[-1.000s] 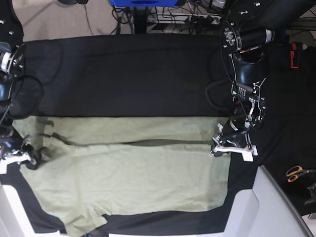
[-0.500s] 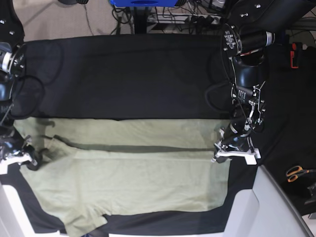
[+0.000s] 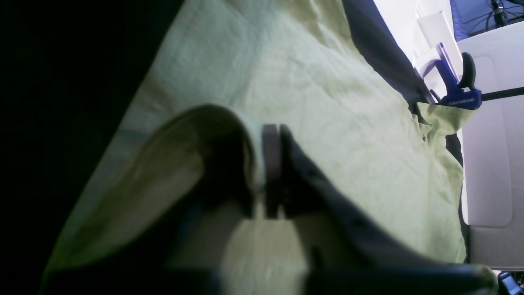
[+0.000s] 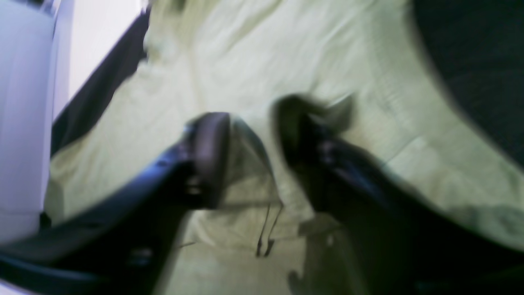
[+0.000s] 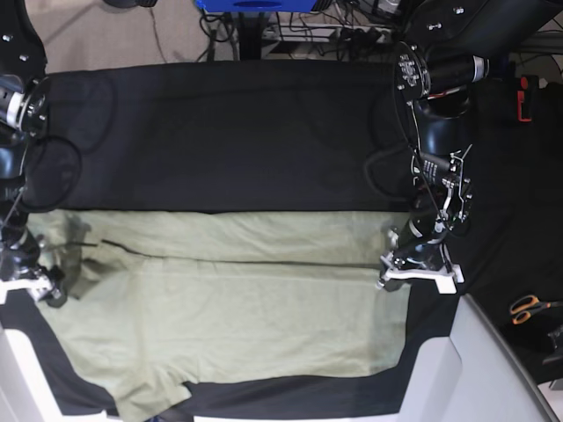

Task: Fold the T-shirt properly
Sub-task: 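Open both grippers, release the folded edge and raise them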

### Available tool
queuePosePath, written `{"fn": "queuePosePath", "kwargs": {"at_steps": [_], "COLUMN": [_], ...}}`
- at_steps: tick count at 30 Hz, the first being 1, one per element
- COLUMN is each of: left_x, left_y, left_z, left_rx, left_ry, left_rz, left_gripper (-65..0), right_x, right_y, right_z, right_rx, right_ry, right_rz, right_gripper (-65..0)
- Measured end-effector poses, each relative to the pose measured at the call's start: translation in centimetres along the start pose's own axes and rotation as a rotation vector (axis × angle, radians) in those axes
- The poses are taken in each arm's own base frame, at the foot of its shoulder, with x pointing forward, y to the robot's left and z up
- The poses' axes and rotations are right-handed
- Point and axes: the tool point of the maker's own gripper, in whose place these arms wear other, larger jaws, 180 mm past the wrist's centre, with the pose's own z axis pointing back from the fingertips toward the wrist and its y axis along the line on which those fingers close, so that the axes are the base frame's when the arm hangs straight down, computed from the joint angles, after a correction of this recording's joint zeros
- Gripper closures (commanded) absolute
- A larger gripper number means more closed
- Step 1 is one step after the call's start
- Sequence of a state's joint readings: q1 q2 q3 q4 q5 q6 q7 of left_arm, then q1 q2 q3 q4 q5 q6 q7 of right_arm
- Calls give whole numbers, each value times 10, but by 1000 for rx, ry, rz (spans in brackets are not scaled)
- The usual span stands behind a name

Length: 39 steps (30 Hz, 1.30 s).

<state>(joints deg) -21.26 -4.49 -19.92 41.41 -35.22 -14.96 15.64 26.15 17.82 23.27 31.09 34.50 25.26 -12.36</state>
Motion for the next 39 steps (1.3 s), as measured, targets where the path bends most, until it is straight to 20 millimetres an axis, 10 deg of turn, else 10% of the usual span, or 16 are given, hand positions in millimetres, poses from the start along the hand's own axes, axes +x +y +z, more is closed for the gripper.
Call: {"fn": "queuePosePath", "kwargs": {"at_steps": [5,11,15,20,26,39], "left_x": [36,87,38,-10,-46,-47], "left_y": [-7,-29,13,61,80,76], "left_z": [6,49,88,125,137,136], "left_rx": [-23,-107,-54,36,77,66], "left_ry": [-74,-245,-154,-55,115,121], "left_rz": [-47,-164,-182,-195,-196,-192], "left_gripper": [-579,-609,-607,-607,-607,-607], "right_x": [3,51,15,-27,-83,-62], "right_y": [2,8,-51,-68,-99,-95], "right_z": [1,45,96,127,118,58], "right_rx": [4,48,-126,-130,-210,-112], "right_ry": [-5,-201,-155,-119,-41,-41], "right_rz": [15,40,-218,-450,-624,-787], "right_gripper": [-549,-549,-549,-549,-549,-531]}}
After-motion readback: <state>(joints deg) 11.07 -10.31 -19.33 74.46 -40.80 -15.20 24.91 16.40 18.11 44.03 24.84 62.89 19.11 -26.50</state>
